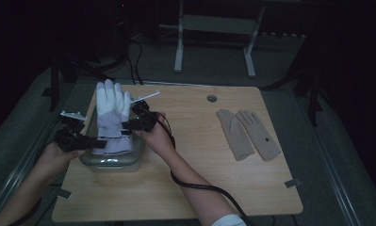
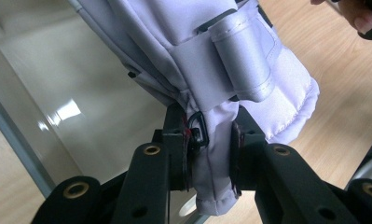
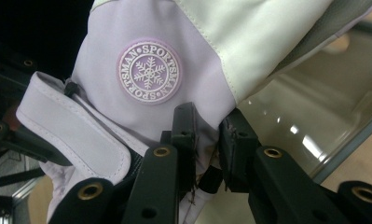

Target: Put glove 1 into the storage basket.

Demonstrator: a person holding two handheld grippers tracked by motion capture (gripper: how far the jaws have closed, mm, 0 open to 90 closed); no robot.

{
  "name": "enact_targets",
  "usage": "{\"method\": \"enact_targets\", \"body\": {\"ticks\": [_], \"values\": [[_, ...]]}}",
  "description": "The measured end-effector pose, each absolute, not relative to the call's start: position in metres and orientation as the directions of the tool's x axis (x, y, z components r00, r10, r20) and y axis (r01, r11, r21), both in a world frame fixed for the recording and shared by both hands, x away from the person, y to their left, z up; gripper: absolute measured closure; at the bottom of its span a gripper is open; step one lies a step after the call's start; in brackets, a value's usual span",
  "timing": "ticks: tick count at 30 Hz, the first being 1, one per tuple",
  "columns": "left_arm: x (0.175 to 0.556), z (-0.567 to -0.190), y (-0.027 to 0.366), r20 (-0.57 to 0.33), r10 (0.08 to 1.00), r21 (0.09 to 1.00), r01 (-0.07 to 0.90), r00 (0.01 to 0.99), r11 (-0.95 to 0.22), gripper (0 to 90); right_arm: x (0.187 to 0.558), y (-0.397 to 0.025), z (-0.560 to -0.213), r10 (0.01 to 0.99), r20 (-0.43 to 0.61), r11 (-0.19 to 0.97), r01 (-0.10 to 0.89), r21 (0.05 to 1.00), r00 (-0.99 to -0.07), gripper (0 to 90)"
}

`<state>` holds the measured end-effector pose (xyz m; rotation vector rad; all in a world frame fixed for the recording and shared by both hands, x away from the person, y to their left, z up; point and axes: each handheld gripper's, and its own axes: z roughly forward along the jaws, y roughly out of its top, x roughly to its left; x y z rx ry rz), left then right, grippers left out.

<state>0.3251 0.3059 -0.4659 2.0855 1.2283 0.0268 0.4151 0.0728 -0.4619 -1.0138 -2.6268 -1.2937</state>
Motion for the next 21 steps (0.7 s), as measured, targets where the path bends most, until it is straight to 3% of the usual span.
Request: {"method": "enact_targets", "body": {"ticks": [14,21], "values": [[0.329,-0.498,0.306,-0.396,0.777,0.478,0.832,0.490,-0.282,68.8,0.409,0.082,-0.497,0.582,0.293,0.507,0.620,0.598,-0.758,77.6],[0.333,-0.505,0.299,-0.353,0.809,0.430,0.849,0.470,-0.307,65.5,0.410,0.090,-0.508,0.607,0.251,0.560,0.630,0.539,-0.754,77.5]]}}
